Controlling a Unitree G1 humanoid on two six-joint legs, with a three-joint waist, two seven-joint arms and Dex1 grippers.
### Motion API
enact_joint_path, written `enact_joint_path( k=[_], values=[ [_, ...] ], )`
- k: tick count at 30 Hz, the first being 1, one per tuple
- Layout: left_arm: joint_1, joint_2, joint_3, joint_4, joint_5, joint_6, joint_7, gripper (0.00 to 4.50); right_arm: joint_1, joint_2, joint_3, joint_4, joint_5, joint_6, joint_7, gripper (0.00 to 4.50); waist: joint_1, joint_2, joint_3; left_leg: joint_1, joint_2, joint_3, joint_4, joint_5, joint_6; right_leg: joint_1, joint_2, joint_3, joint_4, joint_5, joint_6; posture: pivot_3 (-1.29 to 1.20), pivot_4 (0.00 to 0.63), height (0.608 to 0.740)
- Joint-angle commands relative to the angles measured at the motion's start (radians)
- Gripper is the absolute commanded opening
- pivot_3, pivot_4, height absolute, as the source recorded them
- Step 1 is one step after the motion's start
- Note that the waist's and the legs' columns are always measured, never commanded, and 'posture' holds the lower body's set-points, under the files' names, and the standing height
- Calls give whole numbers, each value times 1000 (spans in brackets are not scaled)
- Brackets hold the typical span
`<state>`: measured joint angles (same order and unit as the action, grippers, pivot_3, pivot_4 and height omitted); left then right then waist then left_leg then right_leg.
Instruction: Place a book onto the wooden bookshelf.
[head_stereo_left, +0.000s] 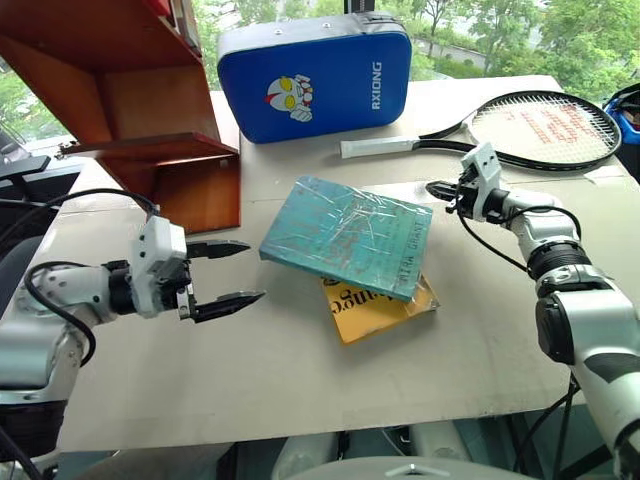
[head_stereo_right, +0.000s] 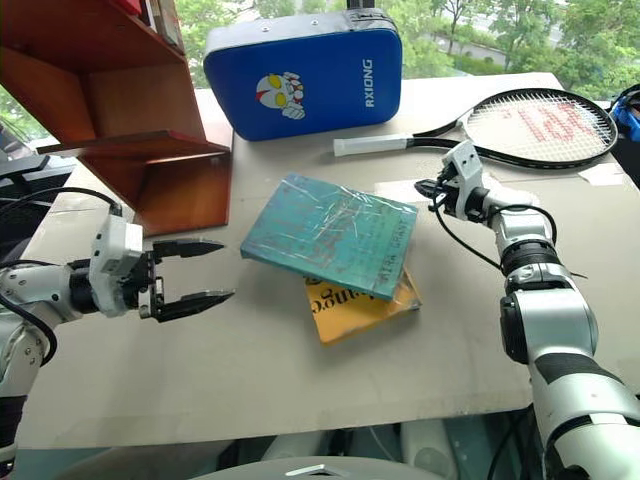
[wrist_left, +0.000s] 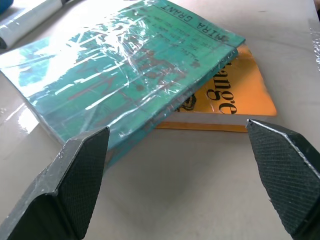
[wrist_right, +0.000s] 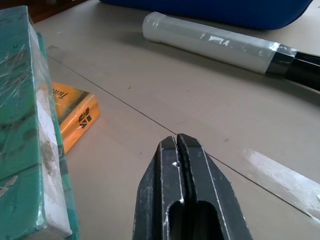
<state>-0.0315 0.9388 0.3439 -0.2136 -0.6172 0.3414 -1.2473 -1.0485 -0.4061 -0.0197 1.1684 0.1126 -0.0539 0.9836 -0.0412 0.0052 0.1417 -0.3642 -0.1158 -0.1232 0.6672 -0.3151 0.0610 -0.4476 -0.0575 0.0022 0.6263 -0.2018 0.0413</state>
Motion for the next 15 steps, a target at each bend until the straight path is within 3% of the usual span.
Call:
enact_joint_path(
  k=[1,6,15],
  values=[
    [-5,5,61,-24,-39,19,20,4500,-26,-8,-5,3,-10,-32,64,47,-2,0,0,0,0,0,0,0,0,0,0,0,0,0,0,0,150,740],
    [-12,-16,66,-46,-60,39,43,4500,21,-12,26,-63,-25,-32,192,47,-2,0,0,1,0,0,1,0,0,0,0,0,2,0,0,0,150,740],
    [-31,-15,22,-33,-45,35,29,4500,274,-39,71,-510,31,185,312,47,1,0,0,0,0,0,2,0,0,0,0,0,3,0,0,0,150,740]
  ],
)
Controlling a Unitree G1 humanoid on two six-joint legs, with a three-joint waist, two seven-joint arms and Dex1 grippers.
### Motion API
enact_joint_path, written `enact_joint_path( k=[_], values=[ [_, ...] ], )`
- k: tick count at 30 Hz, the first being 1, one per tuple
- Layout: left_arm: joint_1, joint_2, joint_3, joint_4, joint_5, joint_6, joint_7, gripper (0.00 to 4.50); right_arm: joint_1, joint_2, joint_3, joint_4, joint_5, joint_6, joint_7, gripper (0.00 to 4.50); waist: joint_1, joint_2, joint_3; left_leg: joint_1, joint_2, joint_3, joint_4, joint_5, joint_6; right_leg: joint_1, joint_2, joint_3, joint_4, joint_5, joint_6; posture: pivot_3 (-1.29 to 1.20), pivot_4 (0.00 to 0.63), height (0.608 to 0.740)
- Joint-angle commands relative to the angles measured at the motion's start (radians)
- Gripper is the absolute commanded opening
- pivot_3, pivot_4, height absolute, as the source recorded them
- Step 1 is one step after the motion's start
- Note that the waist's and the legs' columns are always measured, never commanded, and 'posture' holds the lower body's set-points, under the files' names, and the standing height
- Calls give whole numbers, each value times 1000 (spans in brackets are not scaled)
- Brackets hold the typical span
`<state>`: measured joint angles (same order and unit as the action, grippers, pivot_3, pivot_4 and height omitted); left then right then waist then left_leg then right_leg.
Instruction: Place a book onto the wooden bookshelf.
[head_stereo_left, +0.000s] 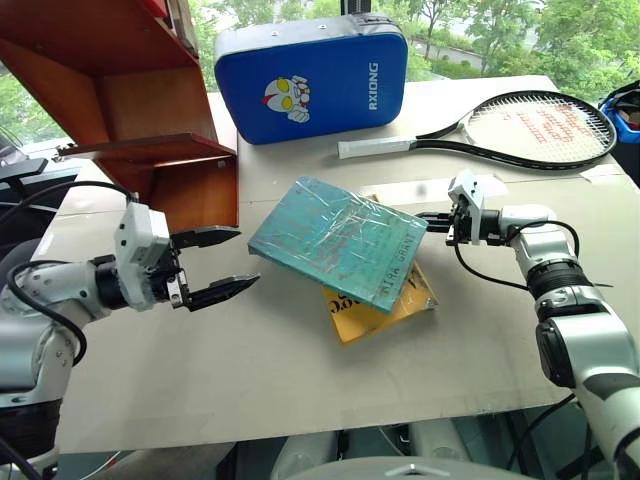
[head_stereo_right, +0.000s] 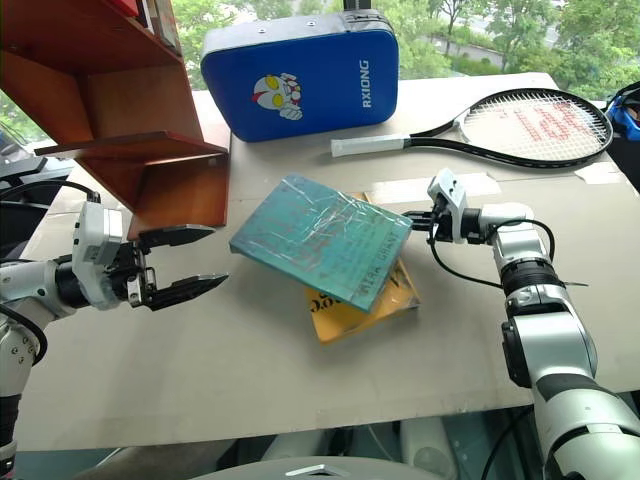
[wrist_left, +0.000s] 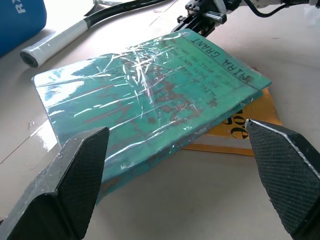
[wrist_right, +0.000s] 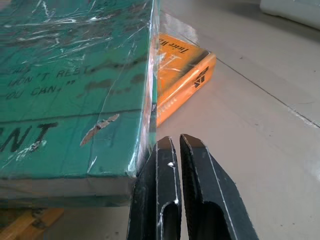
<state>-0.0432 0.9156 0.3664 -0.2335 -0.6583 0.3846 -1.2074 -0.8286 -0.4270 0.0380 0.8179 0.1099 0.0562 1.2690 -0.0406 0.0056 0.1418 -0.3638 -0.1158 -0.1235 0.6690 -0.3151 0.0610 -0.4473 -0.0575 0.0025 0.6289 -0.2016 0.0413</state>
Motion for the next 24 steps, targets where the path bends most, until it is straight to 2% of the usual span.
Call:
enact_joint_path(
  k=[1,6,13,16,20,24],
  values=[
    [-25,10,-3,-9,-4,-9,-15,4500,92,-25,20,-228,44,110,31,47,1,0,0,0,0,0,0,0,0,0,0,0,0,0,0,0,150,740],
    [-33,18,-18,2,2,-8,-34,4500,259,-52,35,-542,111,280,20,47,1,0,0,0,0,0,0,0,0,0,0,0,2,0,0,0,150,740],
    [-28,21,-23,16,18,-11,-56,4500,371,-77,51,-804,185,429,-22,47,4,0,0,1,0,1,1,0,0,-1,0,2,5,0,0,0,150,740],
    [-27,21,-27,21,26,-15,-62,4500,363,-72,48,-794,166,404,-78,47,6,0,0,1,0,2,2,0,0,0,0,2,5,0,0,0,150,740],
    [-32,20,-25,28,33,-16,-70,4500,285,-67,20,-670,132,313,-160,47,5,0,0,1,0,2,2,0,0,0,0,2,5,0,0,0,150,740],
    [-24,19,-21,29,43,-21,-74,4500,252,-51,25,-672,181,325,-150,47,5,0,0,1,0,2,2,0,0,-1,0,2,5,0,0,0,150,740]
  ],
)
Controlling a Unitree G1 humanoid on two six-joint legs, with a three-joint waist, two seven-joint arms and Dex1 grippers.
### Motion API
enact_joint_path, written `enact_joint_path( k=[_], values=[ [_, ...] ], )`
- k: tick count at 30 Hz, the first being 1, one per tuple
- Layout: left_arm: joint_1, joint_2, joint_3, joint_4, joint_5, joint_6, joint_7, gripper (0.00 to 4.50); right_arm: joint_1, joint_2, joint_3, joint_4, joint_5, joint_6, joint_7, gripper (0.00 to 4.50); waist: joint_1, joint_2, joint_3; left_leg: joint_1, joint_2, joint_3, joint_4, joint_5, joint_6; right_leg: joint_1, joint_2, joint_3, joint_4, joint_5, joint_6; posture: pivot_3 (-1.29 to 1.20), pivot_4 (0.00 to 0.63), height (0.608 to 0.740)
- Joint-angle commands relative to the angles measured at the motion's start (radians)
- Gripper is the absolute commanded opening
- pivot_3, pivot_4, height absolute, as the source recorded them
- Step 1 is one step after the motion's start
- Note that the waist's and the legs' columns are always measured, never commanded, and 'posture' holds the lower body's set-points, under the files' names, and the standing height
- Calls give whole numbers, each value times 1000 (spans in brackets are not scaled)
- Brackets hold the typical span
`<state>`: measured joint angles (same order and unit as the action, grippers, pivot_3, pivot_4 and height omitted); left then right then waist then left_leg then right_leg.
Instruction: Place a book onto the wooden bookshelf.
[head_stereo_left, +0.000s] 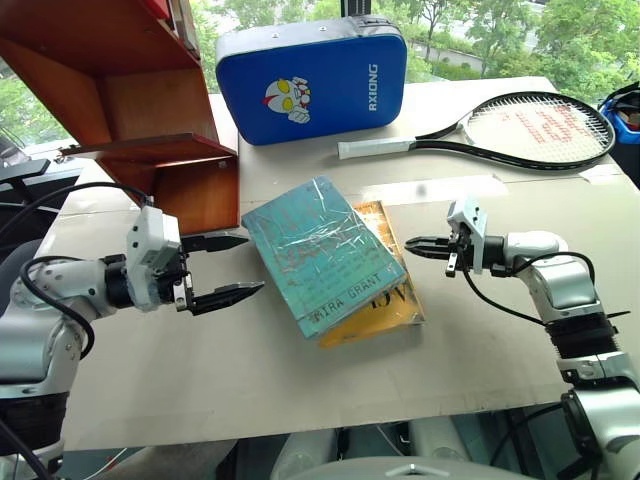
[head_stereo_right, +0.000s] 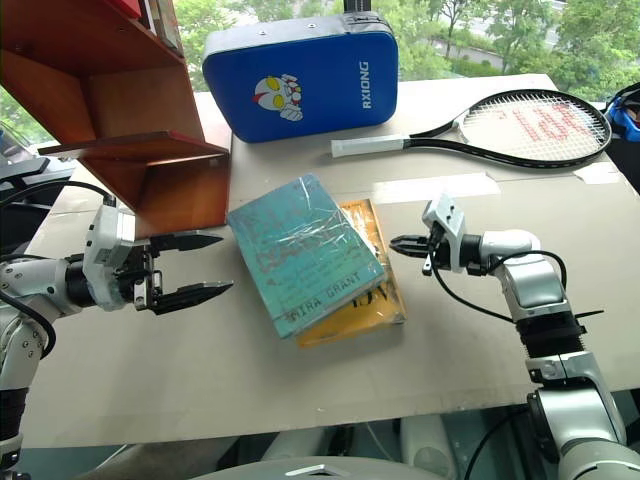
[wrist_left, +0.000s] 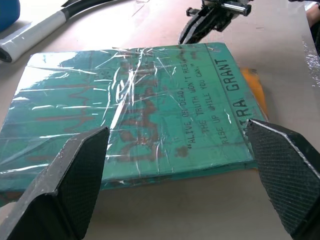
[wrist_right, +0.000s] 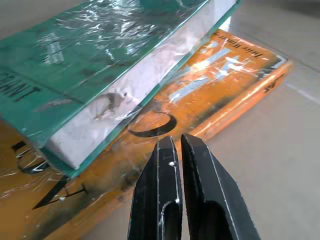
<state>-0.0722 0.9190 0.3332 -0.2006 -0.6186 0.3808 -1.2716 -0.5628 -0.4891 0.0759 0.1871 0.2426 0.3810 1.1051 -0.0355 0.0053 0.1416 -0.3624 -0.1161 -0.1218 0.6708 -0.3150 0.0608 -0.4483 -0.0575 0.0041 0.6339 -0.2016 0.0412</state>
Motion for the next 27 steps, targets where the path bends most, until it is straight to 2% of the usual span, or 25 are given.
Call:
enact_joint_path(
  k=[1,9,13,17,20,22,25,27],
  values=[
    [10,16,13,-4,5,-18,-12,4500,-3,13,3,-72,64,24,30,47,0,0,0,0,0,0,0,0,0,0,0,0,0,0,0,0,150,740],
    [47,18,25,-6,16,-23,-16,4500,73,-3,70,-213,110,110,53,47,1,0,0,0,0,0,0,0,0,0,0,0,-1,0,0,0,150,740],
    [73,19,11,-2,38,-15,0,4500,60,-10,30,-182,99,78,11,47,1,0,0,0,0,0,0,0,0,0,0,0,1,0,0,0,150,740],
    [106,-26,5,-18,18,113,123,4500,80,-65,-61,-205,141,86,-6,47,7,0,0,0,0,0,0,0,0,0,0,0,0,0,0,0,150,740],
    [143,-74,-6,-59,-50,288,226,4500,146,-130,-141,-302,227,138,21,824,18,0,0,0,0,0,0,0,0,0,0,0,0,0,0,0,150,740],
    [164,-103,-9,-85,-107,403,282,4500,205,-169,-194,-385,285,177,21,1886,24,-1,0,0,0,-1,-1,0,0,0,0,0,0,0,0,0,150,740],
    [132,-192,18,-37,-279,648,403,4500,316,-231,-282,-545,392,251,19,3085,36,0,-1,0,0,-1,0,0,0,1,-1,0,0,0,0,0,150,740],
    [95,-241,41,0,-366,770,475,4500,367,-257,-322,-624,452,287,5,4058,43,-1,-1,0,0,-1,1,0,0,1,0,0,1,0,0,0,150,740]
  ],
)
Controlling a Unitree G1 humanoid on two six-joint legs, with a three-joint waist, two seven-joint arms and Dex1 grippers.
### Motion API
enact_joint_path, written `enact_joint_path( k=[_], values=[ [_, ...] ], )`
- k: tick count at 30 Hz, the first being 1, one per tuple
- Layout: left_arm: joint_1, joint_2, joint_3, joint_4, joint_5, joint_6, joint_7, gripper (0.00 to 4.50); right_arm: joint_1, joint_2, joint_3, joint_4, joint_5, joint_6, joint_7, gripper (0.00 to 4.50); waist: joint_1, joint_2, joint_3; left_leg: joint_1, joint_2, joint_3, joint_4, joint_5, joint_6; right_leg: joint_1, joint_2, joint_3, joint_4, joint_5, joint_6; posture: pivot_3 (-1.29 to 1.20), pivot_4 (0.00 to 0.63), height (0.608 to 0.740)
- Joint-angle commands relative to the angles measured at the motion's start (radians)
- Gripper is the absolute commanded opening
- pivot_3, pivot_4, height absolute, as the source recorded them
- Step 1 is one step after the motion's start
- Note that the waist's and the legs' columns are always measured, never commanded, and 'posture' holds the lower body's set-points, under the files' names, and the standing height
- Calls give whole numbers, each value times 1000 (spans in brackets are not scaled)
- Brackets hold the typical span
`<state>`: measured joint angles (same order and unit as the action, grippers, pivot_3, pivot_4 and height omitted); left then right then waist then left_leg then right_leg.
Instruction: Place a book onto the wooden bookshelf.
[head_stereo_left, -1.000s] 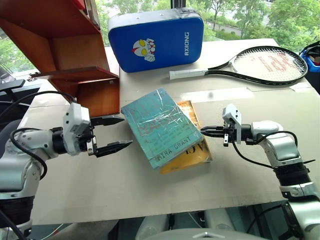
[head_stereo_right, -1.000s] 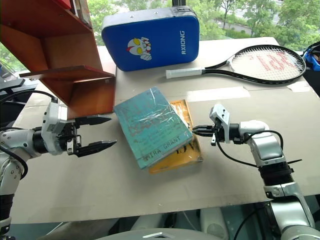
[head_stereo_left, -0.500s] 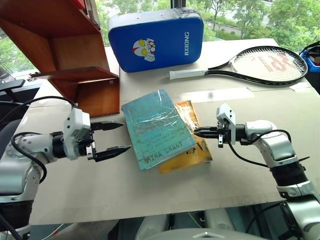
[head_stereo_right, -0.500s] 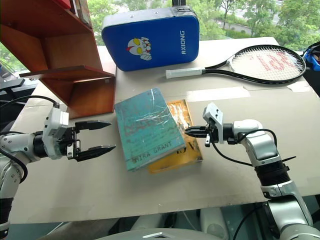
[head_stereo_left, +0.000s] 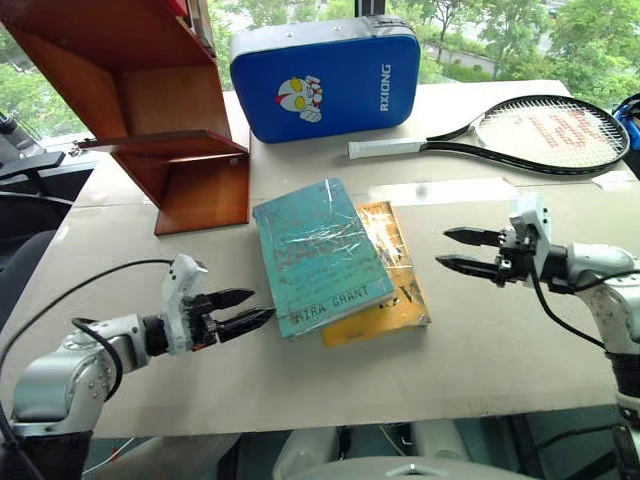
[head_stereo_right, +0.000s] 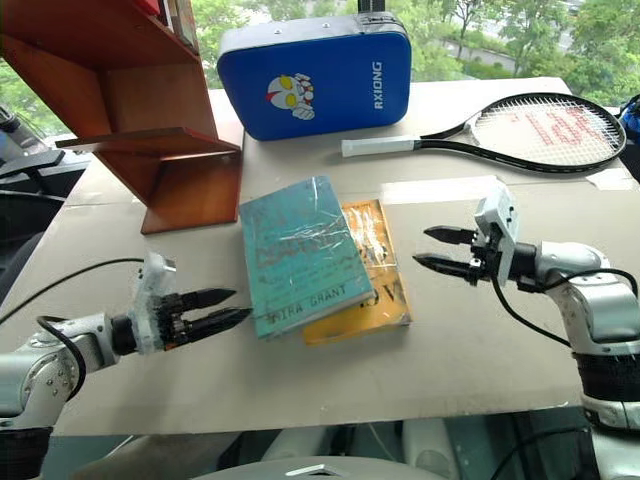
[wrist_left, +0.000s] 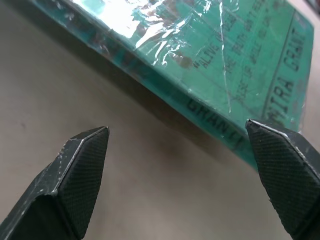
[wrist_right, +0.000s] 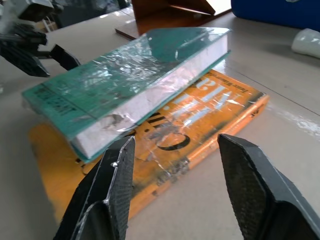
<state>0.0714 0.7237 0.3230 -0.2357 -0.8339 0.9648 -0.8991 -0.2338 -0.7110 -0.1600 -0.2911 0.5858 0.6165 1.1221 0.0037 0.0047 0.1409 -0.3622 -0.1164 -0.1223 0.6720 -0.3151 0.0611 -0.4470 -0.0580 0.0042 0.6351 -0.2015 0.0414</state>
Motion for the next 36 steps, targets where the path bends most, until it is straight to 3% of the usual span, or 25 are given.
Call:
enact_joint_path(
  k=[1,5,12,16,23,26,28,31,36],
  values=[
    [-74,-75,63,63,-200,244,135,4500,67,-49,-109,-192,143,71,-21,4473,4,-1,-1,0,0,0,2,0,0,1,0,0,2,0,0,0,150,740],
    [-203,-180,85,209,-331,413,232,4500,160,-89,-202,-323,239,108,-51,4473,16,-2,-2,2,0,0,6,0,0,3,0,0,6,0,0,0,150,740],
    [-376,-287,114,402,-403,530,338,4500,188,-133,-328,-353,356,134,-134,4473,14,-7,-4,3,-2,-1,13,0,0,6,-1,-1,7,0,0,0,150,740],
    [-393,-269,97,386,-394,532,302,3301,174,-133,-338,-359,404,138,-192,4500,10,-7,-4,3,-1,-1,12,0,0,5,-1,-1,8,0,0,0,150,740],
    [-401,-208,130,370,-430,533,218,21,150,-152,-321,-336,423,125,-212,4500,11,-7,-4,2,-1,-1,12,0,0,5,-1,-1,7,0,0,0,150,740],
    [-408,-182,123,234,-429,475,203,21,111,-145,-307,-308,426,115,-222,4500,11,-8,-3,2,-1,-1,12,0,0,5,-1,-1,7,0,0,0,150,740],
    [-414,-137,64,88,-353,376,171,21,80,-140,-303,-286,430,112,-231,4500,11,-9,-3,1,-1,-1,12,0,0,4,-1,-1,7,0,0,0,150,740],
    [-481,-42,-81,-109,-114,105,116,21,17,-127,-296,-239,447,106,-253,4500,15,-10,-2,1,-1,0,11,0,-1,4,-2,-1,7,0,0,0,150,740],
    [-646,37,-254,-151,315,-423,69,21,-139,-53,-254,-152,477,93,-315,4500,12,-10,-1,1,-2,1,11,0,-1,4,-3,-1,5,0,0,0,150,740]
  ],
)
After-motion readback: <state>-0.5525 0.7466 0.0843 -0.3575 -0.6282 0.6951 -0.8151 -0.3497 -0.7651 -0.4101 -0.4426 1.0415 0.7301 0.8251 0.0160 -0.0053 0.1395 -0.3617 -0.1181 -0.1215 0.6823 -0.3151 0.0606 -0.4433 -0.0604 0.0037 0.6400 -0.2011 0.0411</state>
